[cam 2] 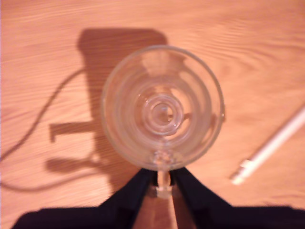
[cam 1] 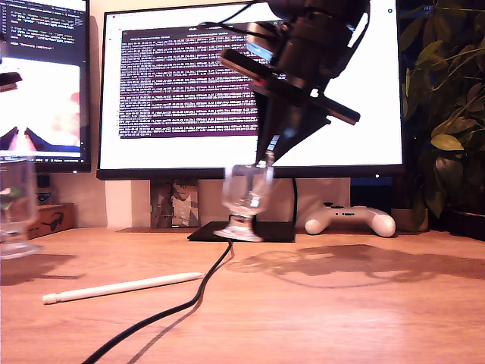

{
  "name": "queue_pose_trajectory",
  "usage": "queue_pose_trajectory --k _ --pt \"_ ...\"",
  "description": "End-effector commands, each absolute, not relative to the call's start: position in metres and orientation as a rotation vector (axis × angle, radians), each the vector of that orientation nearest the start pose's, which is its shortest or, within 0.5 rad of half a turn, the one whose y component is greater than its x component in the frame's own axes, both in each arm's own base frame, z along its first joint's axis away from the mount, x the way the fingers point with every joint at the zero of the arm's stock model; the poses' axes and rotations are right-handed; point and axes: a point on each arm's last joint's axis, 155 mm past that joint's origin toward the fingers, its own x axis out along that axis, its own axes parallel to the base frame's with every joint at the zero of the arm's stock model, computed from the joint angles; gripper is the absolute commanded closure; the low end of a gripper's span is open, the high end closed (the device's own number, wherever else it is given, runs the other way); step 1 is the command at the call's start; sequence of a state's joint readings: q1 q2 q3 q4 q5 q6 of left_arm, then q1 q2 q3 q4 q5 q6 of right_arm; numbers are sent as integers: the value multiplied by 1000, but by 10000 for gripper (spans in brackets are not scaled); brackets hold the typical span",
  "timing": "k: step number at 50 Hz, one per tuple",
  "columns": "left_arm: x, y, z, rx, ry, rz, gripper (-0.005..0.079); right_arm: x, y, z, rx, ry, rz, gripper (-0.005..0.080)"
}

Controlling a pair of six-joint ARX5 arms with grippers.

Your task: Pick the small glass cups in front of you with each of your hands, and place them behind the white pen

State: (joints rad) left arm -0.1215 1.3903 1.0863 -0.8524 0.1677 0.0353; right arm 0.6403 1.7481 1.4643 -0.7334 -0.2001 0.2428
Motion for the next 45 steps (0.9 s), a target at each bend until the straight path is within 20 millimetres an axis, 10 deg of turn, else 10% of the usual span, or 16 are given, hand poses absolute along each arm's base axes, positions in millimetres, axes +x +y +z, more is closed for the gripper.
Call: queue_pose_trajectory --k 1,45 --pt "317 -81 126 15 1130 -310 766 344 310 151 0 1065 660 765" --pt "304 -121 125 87 1133 -424 766 342 367 125 -54 1114 741 765"
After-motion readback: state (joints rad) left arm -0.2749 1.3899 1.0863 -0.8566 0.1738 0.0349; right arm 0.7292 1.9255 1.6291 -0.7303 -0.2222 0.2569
